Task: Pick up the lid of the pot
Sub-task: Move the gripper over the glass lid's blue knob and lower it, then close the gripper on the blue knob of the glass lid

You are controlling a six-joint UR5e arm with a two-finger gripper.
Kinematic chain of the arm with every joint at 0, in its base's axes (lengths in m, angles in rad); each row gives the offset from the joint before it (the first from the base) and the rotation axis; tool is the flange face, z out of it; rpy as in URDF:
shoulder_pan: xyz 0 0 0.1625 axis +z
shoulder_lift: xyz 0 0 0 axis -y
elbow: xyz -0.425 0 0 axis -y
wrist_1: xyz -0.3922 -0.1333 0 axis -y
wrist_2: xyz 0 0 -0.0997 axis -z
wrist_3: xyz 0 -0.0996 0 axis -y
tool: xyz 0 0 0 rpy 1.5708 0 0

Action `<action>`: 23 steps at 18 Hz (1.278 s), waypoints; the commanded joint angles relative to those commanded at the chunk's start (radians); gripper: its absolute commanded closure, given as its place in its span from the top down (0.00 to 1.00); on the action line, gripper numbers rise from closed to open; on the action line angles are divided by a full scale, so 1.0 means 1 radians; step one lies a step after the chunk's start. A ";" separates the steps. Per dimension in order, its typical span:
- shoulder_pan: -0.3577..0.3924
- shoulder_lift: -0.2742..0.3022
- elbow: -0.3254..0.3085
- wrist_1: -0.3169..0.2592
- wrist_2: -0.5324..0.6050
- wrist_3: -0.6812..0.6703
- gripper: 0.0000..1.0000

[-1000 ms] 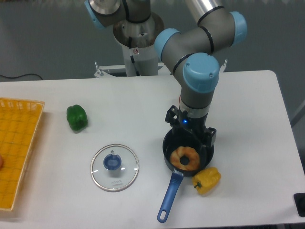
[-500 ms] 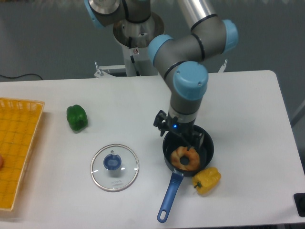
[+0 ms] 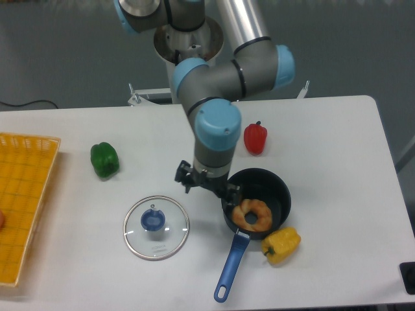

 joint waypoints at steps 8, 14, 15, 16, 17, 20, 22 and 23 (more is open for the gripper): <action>-0.117 -0.066 0.002 0.106 0.040 -0.161 1.00; -0.138 -0.086 0.005 0.115 0.041 -0.181 1.00; -0.138 -0.090 0.005 0.115 0.041 -0.183 1.00; -0.140 -0.095 0.005 0.115 0.041 -0.183 1.00; -0.140 -0.100 0.006 0.115 0.041 -0.184 1.00; -0.140 -0.106 0.002 0.115 0.040 -0.193 1.00; -0.140 -0.110 0.002 0.115 0.038 -0.200 1.00; -0.141 -0.114 0.003 0.115 0.038 -0.201 1.00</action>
